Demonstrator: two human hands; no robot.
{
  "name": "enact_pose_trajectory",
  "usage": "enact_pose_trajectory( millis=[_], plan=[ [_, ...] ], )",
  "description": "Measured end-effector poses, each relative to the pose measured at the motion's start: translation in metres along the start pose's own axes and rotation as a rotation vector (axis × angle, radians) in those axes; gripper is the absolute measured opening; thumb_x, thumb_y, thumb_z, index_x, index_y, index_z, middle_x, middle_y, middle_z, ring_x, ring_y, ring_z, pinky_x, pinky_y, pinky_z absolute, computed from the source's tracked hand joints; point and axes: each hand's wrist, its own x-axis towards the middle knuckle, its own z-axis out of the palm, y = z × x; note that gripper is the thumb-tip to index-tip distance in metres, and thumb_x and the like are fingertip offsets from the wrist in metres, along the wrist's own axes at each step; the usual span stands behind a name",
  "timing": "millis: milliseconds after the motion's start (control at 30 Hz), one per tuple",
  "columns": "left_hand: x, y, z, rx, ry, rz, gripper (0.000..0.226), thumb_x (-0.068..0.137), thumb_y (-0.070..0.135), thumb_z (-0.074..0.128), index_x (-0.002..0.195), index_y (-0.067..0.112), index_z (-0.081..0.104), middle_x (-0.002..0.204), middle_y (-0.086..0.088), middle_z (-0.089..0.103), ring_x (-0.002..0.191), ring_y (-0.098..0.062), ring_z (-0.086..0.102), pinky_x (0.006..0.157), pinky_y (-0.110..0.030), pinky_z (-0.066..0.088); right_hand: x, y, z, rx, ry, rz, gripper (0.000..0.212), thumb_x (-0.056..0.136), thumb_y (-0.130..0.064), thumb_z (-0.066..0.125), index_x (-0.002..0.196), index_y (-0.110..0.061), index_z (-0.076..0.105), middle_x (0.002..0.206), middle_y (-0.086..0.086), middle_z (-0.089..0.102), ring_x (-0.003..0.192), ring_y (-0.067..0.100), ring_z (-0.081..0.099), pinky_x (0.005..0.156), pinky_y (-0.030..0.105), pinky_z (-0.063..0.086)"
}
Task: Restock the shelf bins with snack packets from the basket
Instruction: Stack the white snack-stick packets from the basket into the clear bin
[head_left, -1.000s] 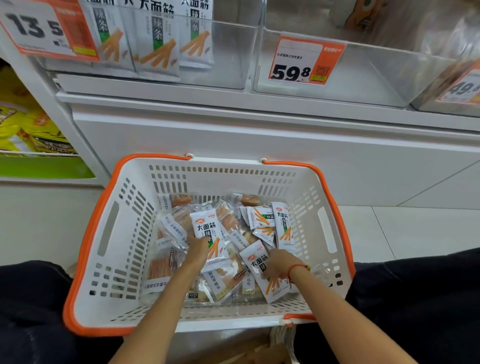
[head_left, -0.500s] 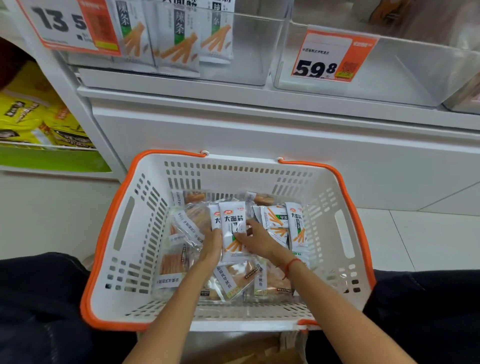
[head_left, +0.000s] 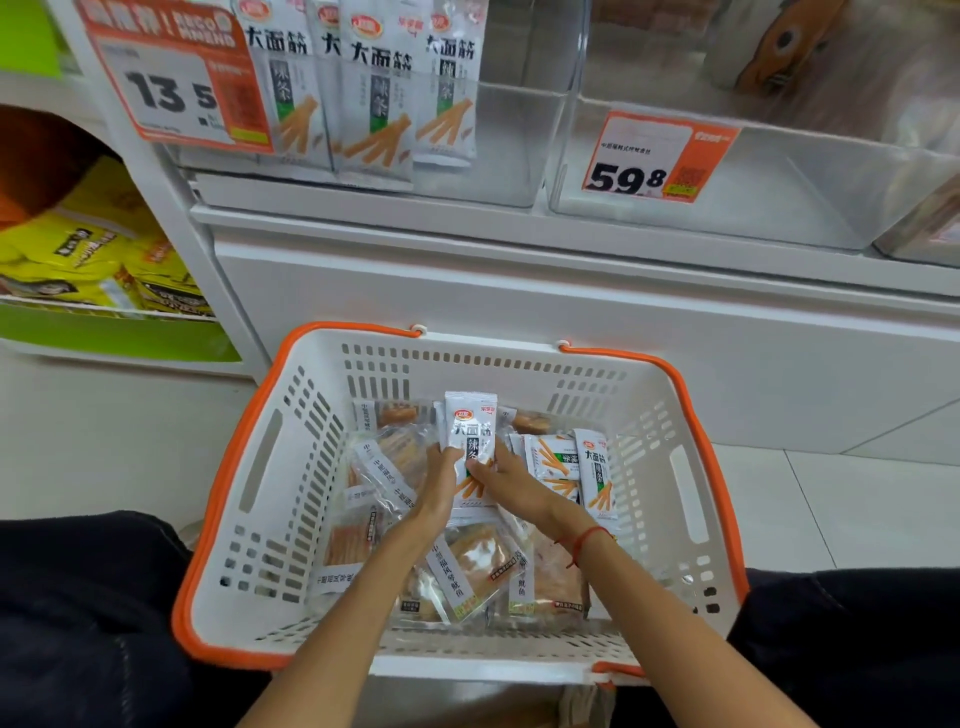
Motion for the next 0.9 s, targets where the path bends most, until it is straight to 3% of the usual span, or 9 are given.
enact_pose_trajectory(
  millis=[100, 200, 267, 367, 533, 633, 733, 800, 900],
  plan=[
    [-0.006, 0.026, -0.002, 0.0, -0.038, 0.105, 0.071, 0.069, 0.045, 0.038, 0.131, 0.011, 0.038, 0.126, -0.015, 0.052, 0.11, -0.024, 0.055, 0.088, -0.037, 0.049, -0.005, -0.028, -0.005, 0.084, 0.002, -0.085, 0.04, 0.101, -0.015, 0.037, 0.14, -0.021, 0.028, 0.123, 0.0, 0.054, 0.111, 0.015, 0.054, 0.097, 0.027, 0.046],
    [-0.024, 0.065, -0.004, 0.021, -0.031, 0.237, 0.048, 0.084, 0.034, 0.043, 0.126, 0.01, 0.04, 0.108, -0.001, 0.056, 0.093, -0.007, 0.058, 0.069, -0.017, 0.047, -0.009, -0.054, -0.015, 0.147, 0.07, -0.251, 0.039, 0.101, -0.011, 0.037, 0.131, -0.035, 0.032, 0.133, -0.002, 0.048, 0.121, 0.012, 0.048, 0.104, 0.027, 0.038],
    [-0.028, 0.087, -0.012, 0.089, -0.013, 0.344, 0.024, 0.093, 0.028, 0.043, 0.114, 0.021, 0.05, 0.104, 0.005, 0.059, 0.098, -0.009, 0.06, 0.079, -0.022, 0.05, -0.012, -0.072, -0.024, 0.209, 0.156, -0.349, 0.042, 0.1, -0.007, 0.04, 0.132, -0.034, 0.033, 0.129, -0.002, 0.052, 0.11, 0.005, 0.055, 0.096, 0.019, 0.043],
    [-0.034, 0.128, -0.028, 0.334, -0.012, 0.522, 0.023, 0.087, 0.034, 0.042, 0.109, 0.035, 0.049, 0.114, 0.003, 0.048, 0.118, -0.016, 0.044, 0.103, -0.033, 0.036, -0.015, -0.1, -0.038, 0.24, 0.278, -0.412, 0.044, 0.098, -0.013, 0.048, 0.138, -0.027, 0.034, 0.126, 0.001, 0.056, 0.094, -0.002, 0.056, 0.079, 0.013, 0.048],
    [-0.061, 0.196, -0.044, 0.374, -0.114, 0.722, 0.029, 0.08, 0.04, 0.052, 0.109, 0.044, 0.055, 0.124, 0.002, 0.055, 0.109, -0.007, 0.057, 0.095, -0.031, 0.047, -0.029, -0.156, -0.06, 0.258, 0.33, -0.609, 0.035, 0.097, -0.011, 0.049, 0.132, -0.013, 0.042, 0.122, -0.001, 0.058, 0.093, -0.011, 0.056, 0.074, 0.011, 0.048],
    [-0.082, 0.226, -0.05, 0.383, -0.148, 0.862, 0.029, 0.095, 0.031, 0.054, 0.117, 0.048, 0.049, 0.123, 0.028, 0.053, 0.107, 0.014, 0.053, 0.088, -0.013, 0.046, -0.045, -0.187, -0.073, 0.254, 0.334, -0.74, 0.032, 0.096, -0.017, 0.051, 0.128, -0.019, 0.044, 0.12, -0.006, 0.059, 0.102, -0.004, 0.057, 0.08, 0.017, 0.051],
    [-0.099, 0.257, -0.05, 0.409, -0.141, 0.997, 0.038, 0.096, 0.025, 0.048, 0.115, 0.056, 0.036, 0.106, 0.055, 0.046, 0.102, 0.03, 0.044, 0.079, 0.0, 0.039, -0.057, -0.22, -0.086, 0.225, 0.361, -0.863, 0.031, 0.094, -0.024, 0.053, 0.125, -0.025, 0.047, 0.118, -0.014, 0.059, 0.107, -0.002, 0.057, 0.086, 0.022, 0.052],
    [-0.103, 0.281, -0.052, 0.425, -0.119, 1.045, 0.037, 0.096, 0.023, 0.05, 0.116, 0.053, 0.038, 0.108, 0.046, 0.053, 0.104, 0.023, 0.049, 0.081, -0.002, 0.041, -0.058, -0.242, -0.098, 0.159, 0.447, -0.933, 0.028, 0.095, -0.025, 0.053, 0.122, -0.028, 0.047, 0.118, -0.011, 0.058, 0.107, 0.002, 0.057, 0.087, 0.027, 0.053],
    [-0.102, 0.316, -0.05, 0.472, -0.01, 1.141, 0.034, 0.091, 0.017, 0.061, 0.114, 0.039, 0.049, 0.112, 0.025, 0.06, 0.108, 0.008, 0.055, 0.093, -0.017, 0.045, -0.05, -0.268, -0.116, -0.054, 0.673, -1.001, 0.029, 0.093, -0.014, 0.055, 0.121, -0.022, 0.048, 0.115, -0.002, 0.056, 0.104, 0.012, 0.056, 0.087, 0.03, 0.048]
  ],
)
